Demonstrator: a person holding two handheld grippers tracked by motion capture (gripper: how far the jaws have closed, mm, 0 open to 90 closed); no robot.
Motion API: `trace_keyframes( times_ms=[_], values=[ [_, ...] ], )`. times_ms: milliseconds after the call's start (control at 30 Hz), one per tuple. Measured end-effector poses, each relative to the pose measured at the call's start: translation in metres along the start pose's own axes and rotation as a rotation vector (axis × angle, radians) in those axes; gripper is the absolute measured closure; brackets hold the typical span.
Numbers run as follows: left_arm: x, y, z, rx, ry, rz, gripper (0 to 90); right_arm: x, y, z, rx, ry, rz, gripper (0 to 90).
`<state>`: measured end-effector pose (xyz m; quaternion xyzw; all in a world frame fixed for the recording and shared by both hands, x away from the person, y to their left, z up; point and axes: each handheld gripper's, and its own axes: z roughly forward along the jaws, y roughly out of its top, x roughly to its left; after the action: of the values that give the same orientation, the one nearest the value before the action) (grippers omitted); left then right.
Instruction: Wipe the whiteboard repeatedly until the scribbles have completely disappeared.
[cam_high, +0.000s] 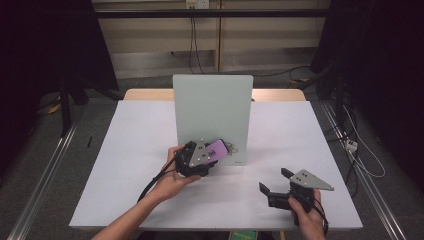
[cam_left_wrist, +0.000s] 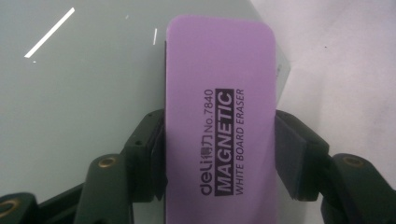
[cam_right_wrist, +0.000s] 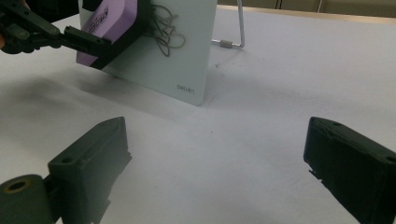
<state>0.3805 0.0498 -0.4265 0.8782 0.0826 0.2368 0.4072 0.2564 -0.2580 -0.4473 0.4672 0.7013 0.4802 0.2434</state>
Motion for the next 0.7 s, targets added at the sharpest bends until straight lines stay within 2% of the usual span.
trace_keyframes(
  times_ms=[233,367,500,700],
  values=[
    [-0.007,0.004,0.010,0.026,-0.037,0.020,40.9,0.000,0.000,-0.001,-0.004,0.003,0.001,6.4],
    [-0.011,0.004,0.016,0.057,-0.083,0.036,40.9,0.000,0.000,0.000,-0.003,0.004,0.002,6.4],
    [-0.009,0.005,0.015,0.055,-0.089,0.026,41.0,0.000,0.000,-0.001,-0.005,0.006,-0.001,6.4],
    [0.008,0.013,0.001,0.019,-0.043,0.007,41.0,0.000,0.000,0.000,-0.003,0.006,0.003,6.4]
  ],
)
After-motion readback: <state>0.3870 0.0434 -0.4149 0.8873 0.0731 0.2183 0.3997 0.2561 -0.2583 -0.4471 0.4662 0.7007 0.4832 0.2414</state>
